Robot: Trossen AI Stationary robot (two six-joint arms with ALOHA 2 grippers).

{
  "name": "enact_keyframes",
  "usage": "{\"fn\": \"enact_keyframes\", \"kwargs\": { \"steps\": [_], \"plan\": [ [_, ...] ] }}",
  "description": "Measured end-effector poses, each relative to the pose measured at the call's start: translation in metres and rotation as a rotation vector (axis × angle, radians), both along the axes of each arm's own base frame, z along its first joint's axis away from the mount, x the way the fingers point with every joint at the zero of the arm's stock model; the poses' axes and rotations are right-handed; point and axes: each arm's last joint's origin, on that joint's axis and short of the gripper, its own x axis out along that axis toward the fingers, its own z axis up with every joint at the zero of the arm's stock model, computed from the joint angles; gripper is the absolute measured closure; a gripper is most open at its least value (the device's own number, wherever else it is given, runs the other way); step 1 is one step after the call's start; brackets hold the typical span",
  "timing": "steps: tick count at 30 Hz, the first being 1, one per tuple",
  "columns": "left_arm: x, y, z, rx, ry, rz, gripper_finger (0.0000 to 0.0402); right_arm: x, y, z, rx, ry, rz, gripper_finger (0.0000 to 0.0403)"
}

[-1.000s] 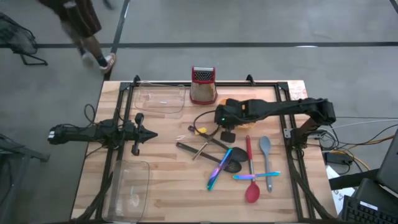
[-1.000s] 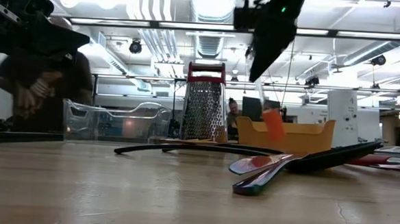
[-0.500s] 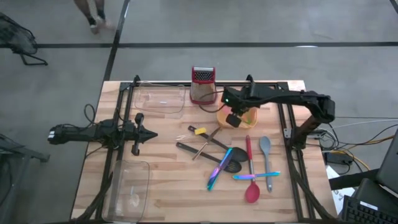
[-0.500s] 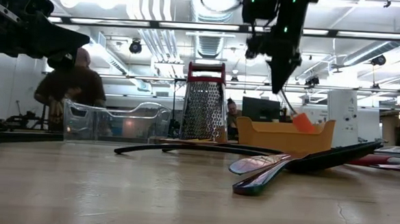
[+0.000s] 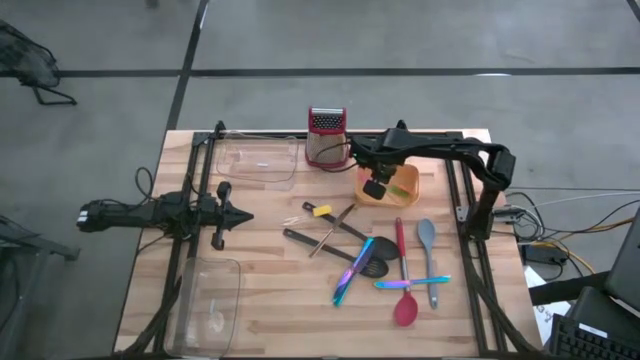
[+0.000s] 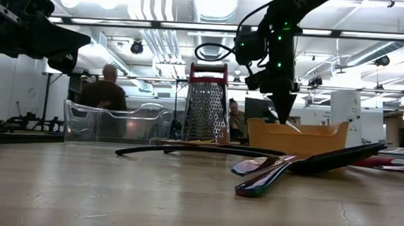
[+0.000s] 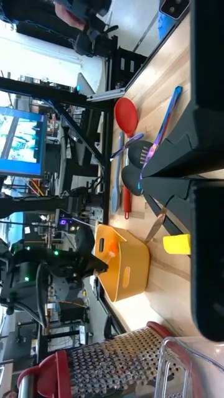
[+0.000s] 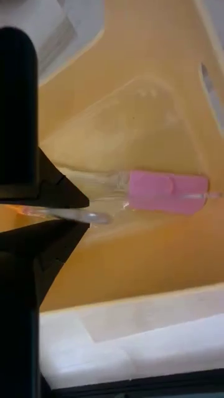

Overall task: Pick & Place Kitchen Items
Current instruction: Put the orange spatula into the yellow bin, then put the yellow spatula into the yellow bin

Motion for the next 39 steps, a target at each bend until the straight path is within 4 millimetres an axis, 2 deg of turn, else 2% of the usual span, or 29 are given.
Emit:
{"fn": "enact_keyframes", "kwargs": {
  "steps": [10, 15, 23, 32, 39],
  "plan": [
    [0.000, 0.000, 0.000, 0.000, 0.000, 0.000, 0.0396, 0.000, 0.001, 0.001, -0.005, -0.004, 0.008, 0.0313],
    [0.000, 0.000, 0.000, 0.000, 0.000, 0.000, 0.0396, 0.000, 0.008, 0.009, -0.015, -0.021, 0.084, 0.0283],
    [0.000, 0.000, 0.000, 0.000, 0.000, 0.000, 0.0396, 0.014, 0.045, 0.032, -0.078, -0.145, 0.308, 0.0245],
    [0.000, 0.000, 0.000, 0.000, 0.000, 0.000, 0.0396, 0.034, 0.096, 0.036, -0.124, -0.234, 0.571, 0.0216],
    [0.000, 0.000, 0.000, 0.000, 0.000, 0.000, 0.0396, 0.038, 0.115, 0.037, -0.135, -0.258, 0.631, 0.0216]
  ]
}}
